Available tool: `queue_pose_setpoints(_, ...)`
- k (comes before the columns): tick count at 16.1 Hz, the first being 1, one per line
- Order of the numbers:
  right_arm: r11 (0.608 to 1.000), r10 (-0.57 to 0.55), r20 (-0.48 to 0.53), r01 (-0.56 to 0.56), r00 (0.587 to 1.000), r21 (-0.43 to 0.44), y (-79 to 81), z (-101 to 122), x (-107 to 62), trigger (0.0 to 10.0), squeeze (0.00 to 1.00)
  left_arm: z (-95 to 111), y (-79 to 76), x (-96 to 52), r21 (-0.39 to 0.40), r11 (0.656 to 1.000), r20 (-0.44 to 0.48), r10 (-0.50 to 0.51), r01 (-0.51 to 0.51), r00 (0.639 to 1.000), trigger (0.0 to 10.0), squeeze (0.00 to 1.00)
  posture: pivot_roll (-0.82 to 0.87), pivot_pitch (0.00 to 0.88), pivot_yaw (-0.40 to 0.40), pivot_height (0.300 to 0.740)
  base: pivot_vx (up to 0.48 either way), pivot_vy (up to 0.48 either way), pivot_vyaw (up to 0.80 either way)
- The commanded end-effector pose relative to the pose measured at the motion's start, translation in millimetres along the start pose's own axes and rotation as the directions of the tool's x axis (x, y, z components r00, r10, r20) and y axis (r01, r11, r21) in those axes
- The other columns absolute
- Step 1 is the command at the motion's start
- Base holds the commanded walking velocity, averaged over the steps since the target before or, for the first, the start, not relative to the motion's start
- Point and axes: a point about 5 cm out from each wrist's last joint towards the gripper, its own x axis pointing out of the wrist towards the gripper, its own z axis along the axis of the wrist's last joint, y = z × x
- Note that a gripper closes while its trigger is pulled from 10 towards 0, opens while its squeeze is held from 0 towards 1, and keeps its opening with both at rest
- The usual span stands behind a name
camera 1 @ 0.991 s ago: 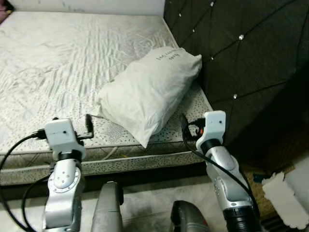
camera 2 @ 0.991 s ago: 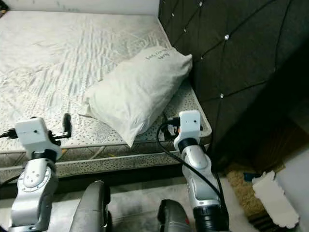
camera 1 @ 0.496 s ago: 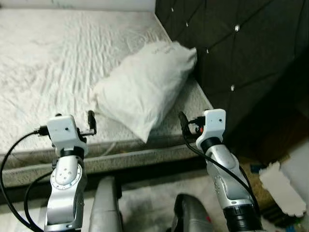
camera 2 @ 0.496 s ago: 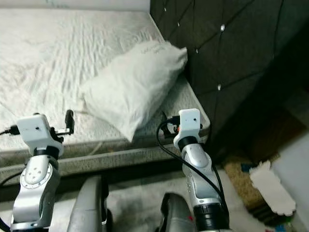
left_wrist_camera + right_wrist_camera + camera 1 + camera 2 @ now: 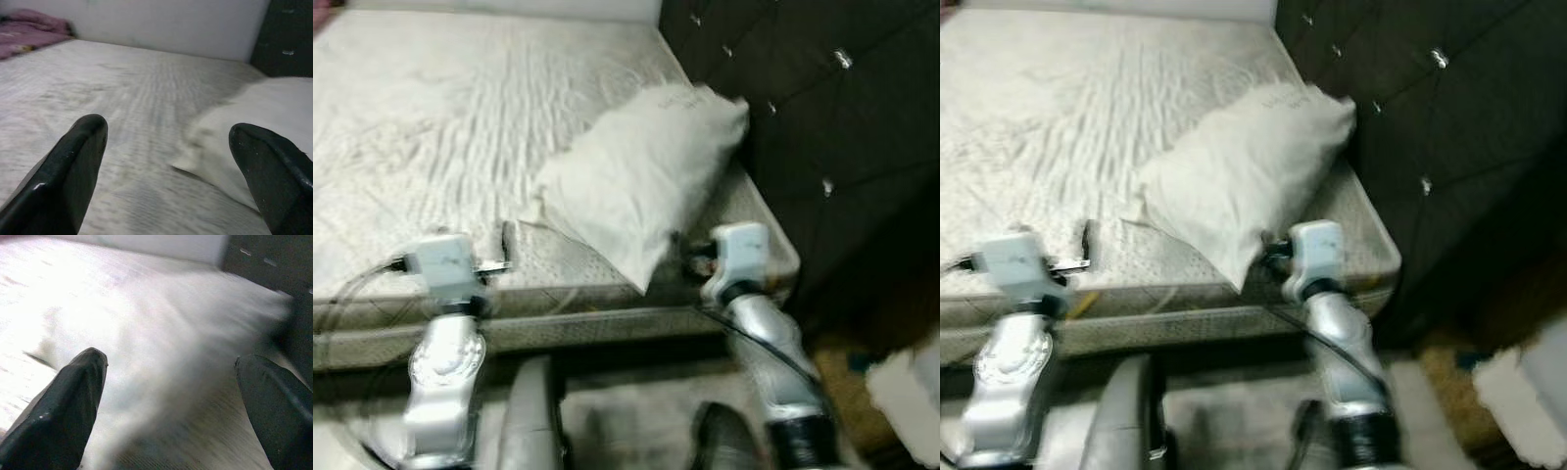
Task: Clean up the room
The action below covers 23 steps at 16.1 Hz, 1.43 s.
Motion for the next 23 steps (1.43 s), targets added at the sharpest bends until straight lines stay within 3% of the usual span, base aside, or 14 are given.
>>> queue_pose_setpoints(1, 0.999, -0.026, -0.006, 0.026, 1.000, -0.020, -10.7, -1, -2.9, 10.0, 0.00, 1, -10.4, 0.8, -0.022, 0.999, 0.005, -0.034, 0.034, 0.999, 10.0, 0.00, 0.06, 0.059, -0.078, 0.556, 0.480, 0.000, 0.00)
queue_pose_setpoints(4, 1.000, -0.019, -0.012, 0.019, 1.000, -0.019, -10.3, -2, -2.6, 10.0, 0.00, 0, -11.7, 2.0, -0.021, 0.999, -0.002, -0.034, 0.034, 0.999, 10.0, 0.00, 0.06, 0.057, -0.075, 0.556, 0.412, 0.000, 0.00)
queue_pose_setpoints(8, 1.000, -0.016, -0.031, 0.015, 0.999, -0.019, -10.8, -5, -2.1, 10.0, 0.00, -2, -14.6, 3.3, -0.029, 0.999, -0.017, -0.039, 0.039, 0.999, 10.0, 0.00, 0.06, 0.054, -0.075, 0.556, 0.000, 0.000, 0.00)
queue_pose_setpoints(13, 0.997, -0.006, -0.185, -0.008, 0.983, -0.074, -29.5, -13, -2.5, 10.0, 0.00, -15, -20.7, -2.0, -0.021, 0.996, -0.125, -0.088, 0.086, 0.988, 10.0, 0.00, 0.06, 0.059, -0.078, 0.556, 0.000, 0.000, 0.00)
queue_pose_setpoints(16, 0.976, 0.125, -0.372, -0.182, 0.920, -0.121, -38.2, -21, -12.2, 10.0, 0.00, -21, -19.8, -5.4, -0.018, 0.996, -0.162, -0.091, 0.089, 0.983, 10.0, 0.00, 0.05, 0.061, -0.079, 0.556, 0.000, 0.000, 0.00)
queue_pose_setpoints(17, 0.960, 0.195, -0.430, -0.261, 0.881, -0.098, -35.8, -24, -17.5, 10.0, 0.00, -21, -20.7, -4.6, -0.020, 0.996, -0.166, -0.094, 0.092, 0.982, 10.0, 0.00, 0.04, 0.061, -0.079, 0.556, 0.000, 0.000, 0.00)
queue_pose_setpoints(20, 0.938, 0.281, -0.489, -0.345, 0.826, -0.042, -27.3, -29, -24.1, 10.0, 0.00, -21, -22.5, -4.8, -0.020, 0.995, -0.176, -0.104, 0.102, 0.979, 10.0, 0.00, 0.04, 0.061, -0.078, 0.556, 0.000, 0.000, 0.00)
queue_pose_setpoints(23, 0.907, 0.403, -0.504, -0.408, 0.764, 0.107, -9.5, -25, -26.7, 10.0, 0.00, -21, -20.6, -7.0, -0.019, 0.994, -0.195, -0.109, 0.108, 0.975, 10.0, 0.00, 0.06, 0.063, -0.075, 0.556, 0.000, 0.000, 0.00)
